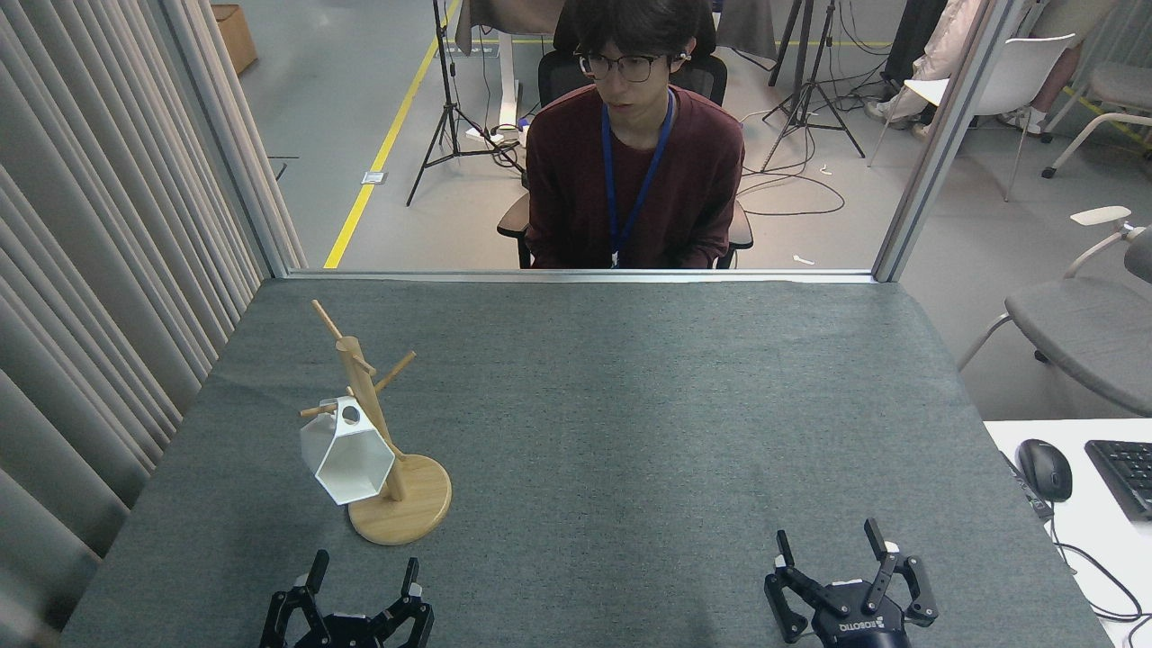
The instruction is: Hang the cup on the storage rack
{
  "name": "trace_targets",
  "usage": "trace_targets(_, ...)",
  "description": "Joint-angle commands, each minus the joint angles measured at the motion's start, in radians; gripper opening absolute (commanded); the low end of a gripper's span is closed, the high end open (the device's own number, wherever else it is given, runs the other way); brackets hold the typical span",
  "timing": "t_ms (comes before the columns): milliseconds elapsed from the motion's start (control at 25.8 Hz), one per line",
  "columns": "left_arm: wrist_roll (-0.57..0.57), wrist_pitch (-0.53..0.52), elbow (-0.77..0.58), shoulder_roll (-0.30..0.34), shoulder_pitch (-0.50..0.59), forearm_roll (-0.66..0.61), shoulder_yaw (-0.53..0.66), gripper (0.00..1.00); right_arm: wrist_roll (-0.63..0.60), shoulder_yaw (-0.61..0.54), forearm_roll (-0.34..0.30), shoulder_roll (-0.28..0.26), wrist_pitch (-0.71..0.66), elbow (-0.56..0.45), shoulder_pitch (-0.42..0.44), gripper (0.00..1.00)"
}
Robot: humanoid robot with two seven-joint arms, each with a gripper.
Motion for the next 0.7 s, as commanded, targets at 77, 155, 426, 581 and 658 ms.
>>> trace_targets(77,-0.005,0.054,0.026,-0.009,-0.013,0.023,-0.033,1.00,-0.001,-0.027,0.000,-0.011,-0.004,-0.007,0.005,0.98)
trace_targets(155,-0.005,0.083,0.048,-0.011,-0.024,0.023,-0.047,1.00,-0.001,-0.027,0.000,-0.011,0.001,-0.009,0.005,0.98)
trace_targets(426,-0.011,0.090,0.064,-0.019,-0.049,0.022,-0.058,1.00,-0.001,-0.029,0.000,-0.008,0.004,-0.010,0.007,0.98)
trace_targets(581,-0.045,0.090,0.064,-0.022,-0.056,0.020,-0.058,1.00,-0.001,-0.029,0.000,0.000,0.005,-0.016,0.021,0.98)
trace_targets(658,-0.047,0.090,0.064,-0.022,-0.062,0.019,-0.058,1.00,-0.001,-0.030,0.000,0.006,0.005,-0.030,0.036,0.98)
